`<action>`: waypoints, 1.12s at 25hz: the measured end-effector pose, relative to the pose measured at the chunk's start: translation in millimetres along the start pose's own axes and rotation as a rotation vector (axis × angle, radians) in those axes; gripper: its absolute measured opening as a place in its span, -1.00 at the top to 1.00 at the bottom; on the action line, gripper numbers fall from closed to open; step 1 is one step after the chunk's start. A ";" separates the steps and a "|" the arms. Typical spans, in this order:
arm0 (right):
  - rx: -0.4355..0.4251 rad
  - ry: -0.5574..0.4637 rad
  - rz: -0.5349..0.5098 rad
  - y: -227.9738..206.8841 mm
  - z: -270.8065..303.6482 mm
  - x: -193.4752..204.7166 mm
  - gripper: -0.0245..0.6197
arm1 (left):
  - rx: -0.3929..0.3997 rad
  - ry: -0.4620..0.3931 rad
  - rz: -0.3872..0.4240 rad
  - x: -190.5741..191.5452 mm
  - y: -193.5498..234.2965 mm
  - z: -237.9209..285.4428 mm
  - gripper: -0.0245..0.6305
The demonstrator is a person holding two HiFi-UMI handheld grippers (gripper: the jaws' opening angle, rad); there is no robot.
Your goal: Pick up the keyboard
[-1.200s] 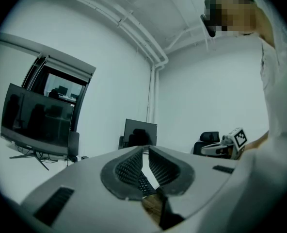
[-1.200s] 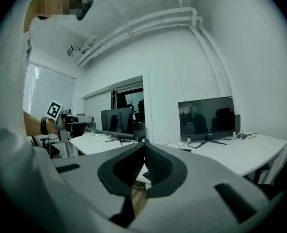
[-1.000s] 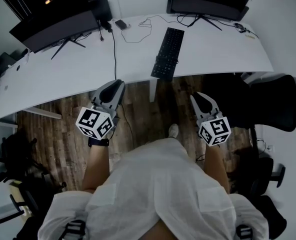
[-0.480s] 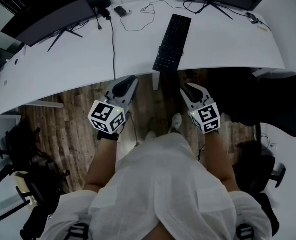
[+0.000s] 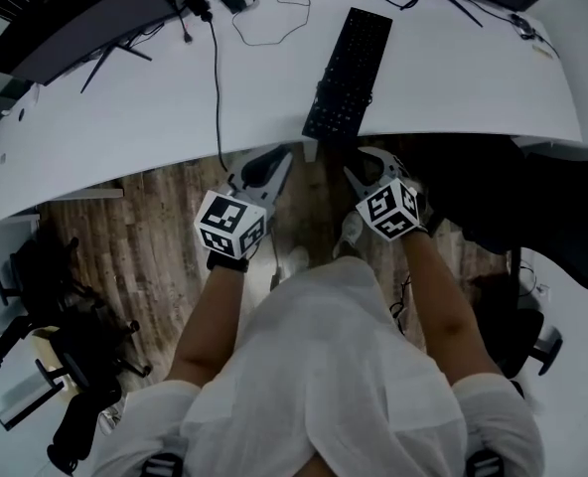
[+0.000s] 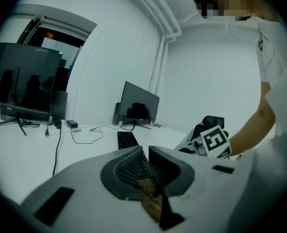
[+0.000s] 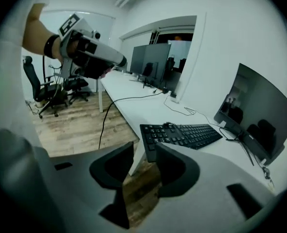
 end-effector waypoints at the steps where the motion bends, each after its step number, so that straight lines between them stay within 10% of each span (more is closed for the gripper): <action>1: 0.003 0.019 -0.035 -2.2 8.3 1.1 0.45 | 0.001 0.016 0.000 3.8 1.3 5.7 0.81; 17: 0.093 0.240 -0.505 -7.3 104.8 7.3 0.13 | 0.018 0.145 -0.026 36.4 13.3 48.8 0.81; 28: 0.135 0.241 -0.471 -6.8 92.1 7.8 0.40 | 0.090 0.252 -0.087 61.3 -2.3 53.1 0.81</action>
Point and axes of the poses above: the fingertips, and each gripper's own axes: z forward along the fingers, y to its left, x out of its underside, the point moved 6 cm from there along -z, backward along the fingers, and after that the axes turned 10 degrees about y, right-handed, at the moved point
